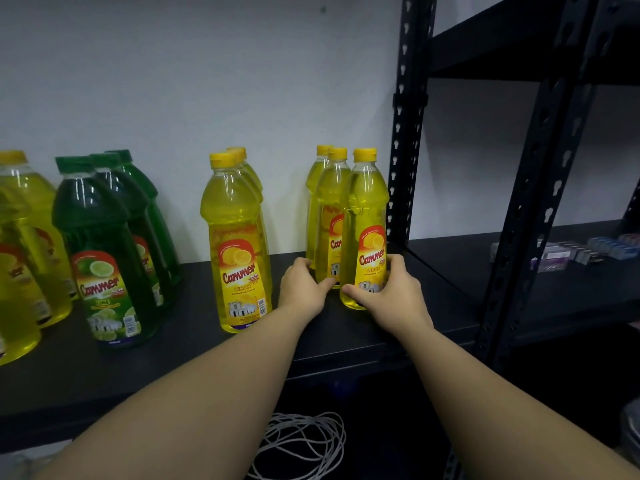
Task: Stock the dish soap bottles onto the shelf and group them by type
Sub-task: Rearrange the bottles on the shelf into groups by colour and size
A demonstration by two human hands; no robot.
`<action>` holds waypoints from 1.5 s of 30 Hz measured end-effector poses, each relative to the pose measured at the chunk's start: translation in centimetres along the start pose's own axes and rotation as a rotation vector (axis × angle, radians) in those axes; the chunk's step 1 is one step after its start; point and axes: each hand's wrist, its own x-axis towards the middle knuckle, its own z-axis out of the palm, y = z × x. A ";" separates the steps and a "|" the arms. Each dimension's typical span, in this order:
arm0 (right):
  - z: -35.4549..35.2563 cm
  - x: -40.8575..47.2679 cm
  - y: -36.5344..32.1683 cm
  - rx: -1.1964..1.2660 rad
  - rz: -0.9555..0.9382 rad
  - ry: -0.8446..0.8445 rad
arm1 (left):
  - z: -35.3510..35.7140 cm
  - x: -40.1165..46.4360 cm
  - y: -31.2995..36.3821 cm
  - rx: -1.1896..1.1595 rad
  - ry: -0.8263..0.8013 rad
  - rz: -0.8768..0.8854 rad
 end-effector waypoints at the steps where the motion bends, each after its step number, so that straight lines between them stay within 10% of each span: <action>1: 0.1 0.1 0.1 -0.005 -0.001 -0.003 | 0.2 0.4 0.1 -0.008 0.005 -0.003; 45: -0.1 0.2 -0.1 -0.028 0.012 -0.010 | 0.9 2.2 -1.3 -0.130 -0.061 0.063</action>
